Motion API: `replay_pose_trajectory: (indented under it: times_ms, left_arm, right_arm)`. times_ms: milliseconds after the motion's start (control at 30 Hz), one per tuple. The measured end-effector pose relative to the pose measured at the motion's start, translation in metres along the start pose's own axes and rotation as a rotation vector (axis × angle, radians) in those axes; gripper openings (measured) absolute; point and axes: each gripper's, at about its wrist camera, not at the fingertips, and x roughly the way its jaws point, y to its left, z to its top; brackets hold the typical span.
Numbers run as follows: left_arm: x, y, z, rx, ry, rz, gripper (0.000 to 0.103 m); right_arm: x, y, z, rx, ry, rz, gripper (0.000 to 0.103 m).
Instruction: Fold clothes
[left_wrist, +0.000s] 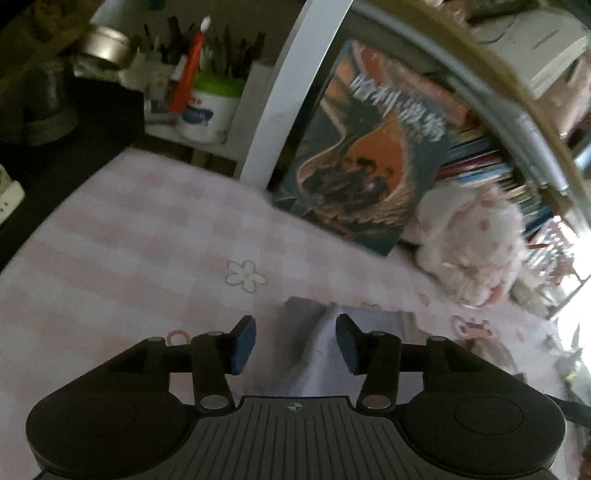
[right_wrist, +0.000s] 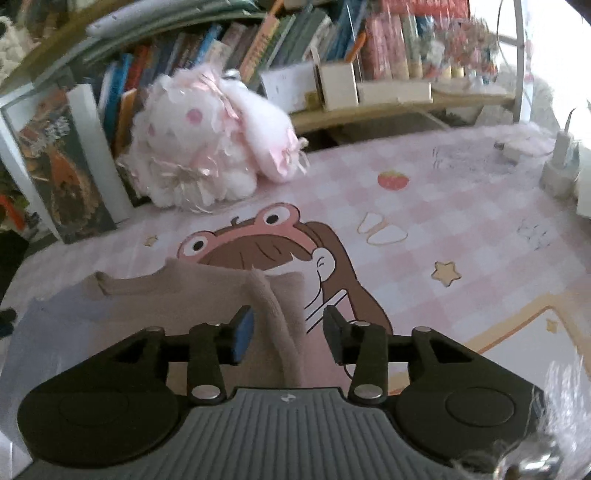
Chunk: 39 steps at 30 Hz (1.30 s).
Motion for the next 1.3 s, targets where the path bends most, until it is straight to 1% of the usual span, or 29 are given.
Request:
replay_pose_trajectory:
  times_ms: [67,133,200,333,367,500,633,767,867,1000,1100,1300]
  left_arm:
    - [-0.015,-0.002,-0.006,0.015,-0.003,-0.006,0.051]
    - [-0.028,-0.005,-0.016,0.048,-0.001,-0.002,0.052]
    - [-0.039,-0.009,-0.028,0.098,0.018,0.02,0.055]
    - [-0.057,-0.011,-0.055,0.195,0.054,0.053,0.056]
    - [-0.061,-0.01,-0.062,0.206,0.062,0.055,0.056]
    - [-0.079,-0.004,-0.084,0.204,0.086,0.049,0.057]
    - [-0.089,0.001,-0.099,0.195,0.104,0.045,0.065]
    - [-0.095,0.005,-0.11,0.175,0.124,0.036,0.066]
    - [-0.095,0.011,-0.114,0.099,0.146,0.003,0.066]
    - [-0.087,0.018,-0.116,-0.056,0.172,-0.05,0.066]
    - [-0.08,0.027,-0.117,-0.207,0.18,-0.079,0.066]
    - [-0.067,0.042,-0.117,-0.49,0.147,-0.125,0.065]
  right_arm:
    - [-0.012,0.004,-0.005,-0.03,-0.012,-0.014,0.051]
    - [-0.023,0.009,-0.012,-0.055,-0.02,-0.027,0.06]
    - [-0.033,0.014,-0.022,-0.075,-0.024,-0.037,0.065]
    - [-0.052,0.024,-0.045,-0.103,-0.021,-0.051,0.071]
    - [-0.057,0.027,-0.051,-0.11,-0.02,-0.056,0.072]
    - [-0.072,0.037,-0.074,-0.123,-0.006,-0.06,0.076]
    - [-0.085,0.046,-0.094,-0.143,0.014,-0.063,0.079]
    - [-0.092,0.054,-0.112,-0.145,0.039,-0.064,0.08]
    - [-0.095,0.06,-0.123,-0.146,0.055,-0.062,0.08]
    - [-0.099,0.068,-0.135,-0.152,0.072,-0.061,0.08]
    - [-0.1,0.072,-0.141,-0.157,0.085,-0.061,0.08]
    - [-0.1,0.077,-0.146,-0.163,0.103,-0.058,0.08]
